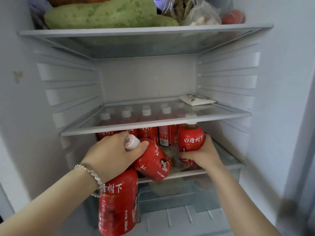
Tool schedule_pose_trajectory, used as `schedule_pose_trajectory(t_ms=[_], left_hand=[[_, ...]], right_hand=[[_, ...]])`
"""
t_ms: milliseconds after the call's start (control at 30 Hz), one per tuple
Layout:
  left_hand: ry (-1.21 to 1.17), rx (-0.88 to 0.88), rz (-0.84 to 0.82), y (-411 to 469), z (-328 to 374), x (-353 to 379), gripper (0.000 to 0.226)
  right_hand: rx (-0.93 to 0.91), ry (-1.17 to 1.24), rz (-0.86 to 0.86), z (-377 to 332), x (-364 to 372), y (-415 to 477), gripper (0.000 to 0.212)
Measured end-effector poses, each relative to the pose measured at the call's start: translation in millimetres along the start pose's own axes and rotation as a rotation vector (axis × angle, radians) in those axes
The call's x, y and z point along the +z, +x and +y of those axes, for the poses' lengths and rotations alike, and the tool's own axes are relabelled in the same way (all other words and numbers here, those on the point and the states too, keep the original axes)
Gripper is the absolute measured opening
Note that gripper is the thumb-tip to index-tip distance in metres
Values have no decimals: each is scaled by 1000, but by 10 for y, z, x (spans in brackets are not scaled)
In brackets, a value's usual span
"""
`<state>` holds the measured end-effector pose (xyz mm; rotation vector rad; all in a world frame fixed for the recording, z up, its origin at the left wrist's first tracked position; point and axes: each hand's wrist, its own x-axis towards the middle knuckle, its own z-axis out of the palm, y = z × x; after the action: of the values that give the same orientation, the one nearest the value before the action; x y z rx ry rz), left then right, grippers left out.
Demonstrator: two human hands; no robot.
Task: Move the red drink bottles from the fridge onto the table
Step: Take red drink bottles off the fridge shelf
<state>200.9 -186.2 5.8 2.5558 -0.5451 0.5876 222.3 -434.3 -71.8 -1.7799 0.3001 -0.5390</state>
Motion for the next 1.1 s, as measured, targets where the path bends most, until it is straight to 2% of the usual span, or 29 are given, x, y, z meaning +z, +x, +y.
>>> schedule_pose_trajectory(t_ms=[200,333,433,500,667,767,933,1000,1100], left_hand=[[57,47,8,-17,49,-4,53],[86,50,-9,-26,55,-9,55],[61,37,-10,-38,48,-16,54],[56,39,-15,-49,48,-18,54],[63,49,-17,-47,62,-17,53],[48,49,-25,-51,67,-20,51],[71,71,-5,-61,64,-10,53],[76,82,-6,-50,66,-8,53],[83,100,0,-42,61,4,52]], right_hand=[[-43,46,-23,-96,-161,-441,88],[-76,148,12,-359,-108,-405,51],[-130,-20,125,-554,-97,-315,45],[-142,-136,127,-597,-116,-280,35],[-119,-238,97,-598,-104,-134,39],[43,-46,113,-628,-179,-8,29],[241,334,332,-529,-370,-11,19],[185,312,450,-463,-406,-121,20],[-155,42,554,-441,-409,-363,33]])
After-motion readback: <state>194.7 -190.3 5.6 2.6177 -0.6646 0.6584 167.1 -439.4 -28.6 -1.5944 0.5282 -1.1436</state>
